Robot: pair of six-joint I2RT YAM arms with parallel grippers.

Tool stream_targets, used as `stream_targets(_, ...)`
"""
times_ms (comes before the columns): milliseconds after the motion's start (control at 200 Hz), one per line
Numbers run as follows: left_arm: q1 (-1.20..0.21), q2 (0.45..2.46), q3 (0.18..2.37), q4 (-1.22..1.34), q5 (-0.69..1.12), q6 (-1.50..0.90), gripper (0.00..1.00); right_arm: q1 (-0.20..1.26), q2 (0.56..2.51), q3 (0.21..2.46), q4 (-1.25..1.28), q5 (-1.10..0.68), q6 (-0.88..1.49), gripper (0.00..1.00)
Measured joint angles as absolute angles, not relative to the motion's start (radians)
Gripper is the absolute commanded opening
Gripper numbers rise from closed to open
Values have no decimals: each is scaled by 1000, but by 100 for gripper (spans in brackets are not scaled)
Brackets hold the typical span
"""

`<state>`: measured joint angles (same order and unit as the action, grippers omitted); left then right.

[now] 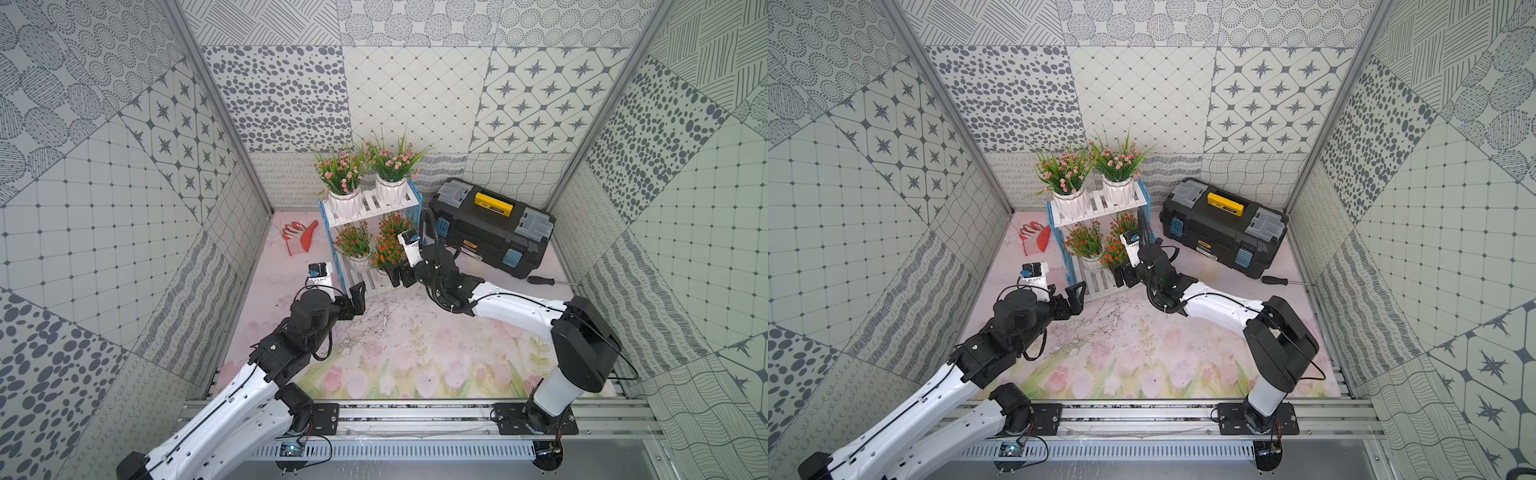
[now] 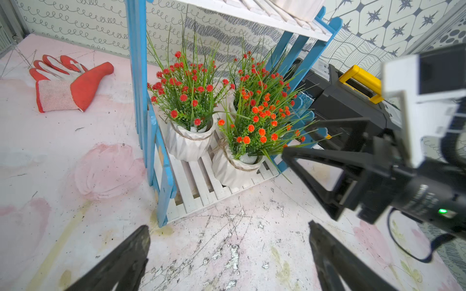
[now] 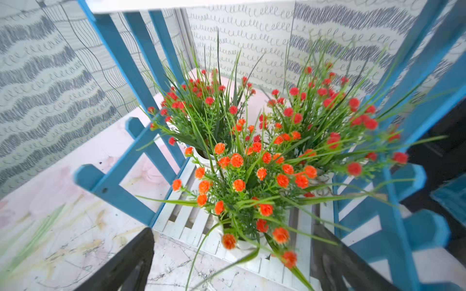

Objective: Place the baby's breath potted plants on the rack by color
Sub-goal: Place the baby's breath potted plant on the rack, then reset both arms

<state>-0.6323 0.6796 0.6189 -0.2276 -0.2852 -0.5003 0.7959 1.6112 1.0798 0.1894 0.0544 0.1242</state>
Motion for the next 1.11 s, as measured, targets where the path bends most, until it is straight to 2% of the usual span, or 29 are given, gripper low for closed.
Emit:
stream_targets(275, -594, 651, 628, -247, -262, -506, 98, 767, 1257, 945, 18, 18, 126, 98)
stream_targets(495, -464, 593, 682, -335, -251, -505, 98, 580, 1022, 867, -138, 75, 155, 98)
stream_targets(855, -128, 664, 692, -453, -256, -520, 98, 316, 850, 623, -181, 211, 169, 98)
stream_targets(1106, -67, 904, 687, -385, -279, -419, 98, 215, 859, 500, -48, 222, 180, 98)
